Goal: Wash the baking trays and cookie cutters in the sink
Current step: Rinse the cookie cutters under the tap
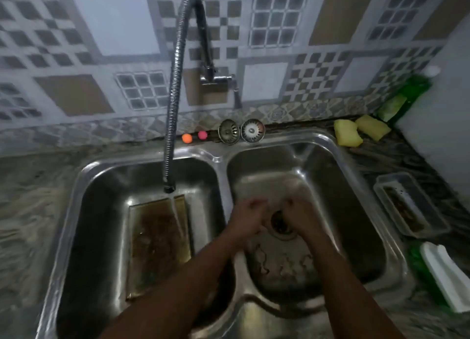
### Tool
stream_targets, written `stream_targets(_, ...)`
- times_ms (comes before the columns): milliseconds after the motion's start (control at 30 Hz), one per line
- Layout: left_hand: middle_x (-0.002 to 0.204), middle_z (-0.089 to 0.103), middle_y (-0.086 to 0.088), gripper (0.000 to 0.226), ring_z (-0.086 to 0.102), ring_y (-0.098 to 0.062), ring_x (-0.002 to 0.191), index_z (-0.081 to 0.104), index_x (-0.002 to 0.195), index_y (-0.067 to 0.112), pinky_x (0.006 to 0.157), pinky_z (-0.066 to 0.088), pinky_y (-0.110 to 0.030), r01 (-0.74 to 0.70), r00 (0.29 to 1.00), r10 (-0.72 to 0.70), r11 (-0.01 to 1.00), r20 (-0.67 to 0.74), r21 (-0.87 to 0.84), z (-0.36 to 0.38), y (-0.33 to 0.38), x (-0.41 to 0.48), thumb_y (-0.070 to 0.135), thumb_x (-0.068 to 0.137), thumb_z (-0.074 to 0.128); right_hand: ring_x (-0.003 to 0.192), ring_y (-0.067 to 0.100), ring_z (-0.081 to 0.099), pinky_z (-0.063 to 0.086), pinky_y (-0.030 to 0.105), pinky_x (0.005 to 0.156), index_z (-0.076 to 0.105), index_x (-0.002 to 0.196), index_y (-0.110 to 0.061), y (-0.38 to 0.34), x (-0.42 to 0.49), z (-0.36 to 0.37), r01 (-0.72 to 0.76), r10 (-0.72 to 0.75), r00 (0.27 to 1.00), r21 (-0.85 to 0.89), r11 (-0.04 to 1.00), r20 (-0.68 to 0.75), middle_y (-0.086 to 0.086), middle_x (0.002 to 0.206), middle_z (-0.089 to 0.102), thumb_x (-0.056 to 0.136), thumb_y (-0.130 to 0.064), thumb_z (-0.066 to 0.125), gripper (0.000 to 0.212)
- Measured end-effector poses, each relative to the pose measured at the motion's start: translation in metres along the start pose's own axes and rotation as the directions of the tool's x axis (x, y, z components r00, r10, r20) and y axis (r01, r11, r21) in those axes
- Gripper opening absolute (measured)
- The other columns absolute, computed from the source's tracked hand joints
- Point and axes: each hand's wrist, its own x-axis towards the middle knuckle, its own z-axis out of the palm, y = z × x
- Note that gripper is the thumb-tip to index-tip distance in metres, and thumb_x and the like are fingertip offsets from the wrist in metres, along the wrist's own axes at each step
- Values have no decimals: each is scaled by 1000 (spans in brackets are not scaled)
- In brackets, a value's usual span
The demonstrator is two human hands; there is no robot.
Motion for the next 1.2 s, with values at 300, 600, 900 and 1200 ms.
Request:
stream_targets(300, 67, 61, -12, 23, 53, -19, 52, 69, 83, 8, 51, 40, -28, 103, 914, -163, 979, -371, -176, -146, -64, -47, 20, 97, 56, 93, 29, 67, 54, 32, 78, 65, 90, -13, -128, -52, 117, 223, -213, 943, -8, 975, 256, 12, 96, 68, 90, -24, 57, 13)
stream_targets(600, 91, 72, -15, 15, 63, -23, 73, 69, 104, 17, 58, 47, -31, 187, 887, -269, 952, -376, -240, -185, -95, -60, 18, 98, 55, 112, 31, 57, 50, 40, 93, 54, 122, -10, -109, -81, 202, 390, -179, 854, -375, 841, 489, 14, 125, 57, 92, -21, 59, 33)
stream_targets(900, 96, 71, -18, 20, 60, -19, 76, 70, 111, 12, 55, 44, -23, 136, 885, -258, 939, -388, -315, -193, -83, -48, 18, 97, 57, 77, 16, 68, 55, 32, 70, 67, 76, -24, -157, -49, 157, 267, -302, 946, 250, 931, 115, -1, 81, 71, 87, -16, 61, 14)
stream_targets(1200, 79, 72, -1, 28, 62, -12, 70, 68, 117, 21, 64, 48, -27, -111, 934, 27, 969, -355, -219, -185, -30, -50, 25, 105, 44, 54, 12, 57, 42, 24, 46, 66, 92, -11, -230, -61, 129, -270, -40, 959, 945, 184, 282, 5, 76, 68, 97, -11, 49, 17)
